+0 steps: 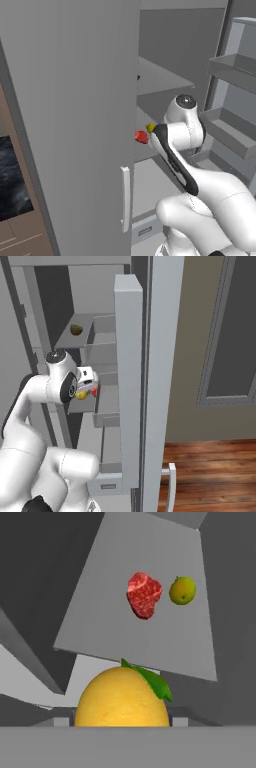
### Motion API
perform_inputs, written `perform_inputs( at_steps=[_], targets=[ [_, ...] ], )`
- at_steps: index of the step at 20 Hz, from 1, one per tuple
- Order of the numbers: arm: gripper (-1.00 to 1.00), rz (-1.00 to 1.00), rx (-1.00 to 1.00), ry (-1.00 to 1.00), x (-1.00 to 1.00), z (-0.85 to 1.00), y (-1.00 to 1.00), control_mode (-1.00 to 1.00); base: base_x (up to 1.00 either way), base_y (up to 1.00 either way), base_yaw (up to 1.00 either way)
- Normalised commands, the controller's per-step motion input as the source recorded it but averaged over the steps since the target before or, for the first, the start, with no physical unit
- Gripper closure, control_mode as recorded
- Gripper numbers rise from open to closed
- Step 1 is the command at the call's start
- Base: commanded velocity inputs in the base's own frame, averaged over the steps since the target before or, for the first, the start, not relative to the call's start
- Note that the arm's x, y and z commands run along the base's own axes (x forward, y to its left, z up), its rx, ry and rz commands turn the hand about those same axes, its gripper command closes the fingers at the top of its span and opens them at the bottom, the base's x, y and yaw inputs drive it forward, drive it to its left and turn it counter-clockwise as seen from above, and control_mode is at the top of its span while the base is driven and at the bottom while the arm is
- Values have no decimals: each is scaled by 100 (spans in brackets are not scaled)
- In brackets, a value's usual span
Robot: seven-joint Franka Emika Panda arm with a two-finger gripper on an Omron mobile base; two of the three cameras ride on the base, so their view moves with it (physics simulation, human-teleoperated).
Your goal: Take the kiwi and lemon from the highest rack and move them to the second highest rack where the steak and pear are located, to maximize freezer space. Close the freezer door after rearranging.
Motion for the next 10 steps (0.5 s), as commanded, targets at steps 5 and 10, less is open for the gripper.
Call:
perform_inputs(
  at_steps=[5,10],
  targets=[
    [100,10,0,7,53,-44,0,-100,0,0,0],
    [100,15,0,0,55,-49,0,-100,0,0,0]
  ],
)
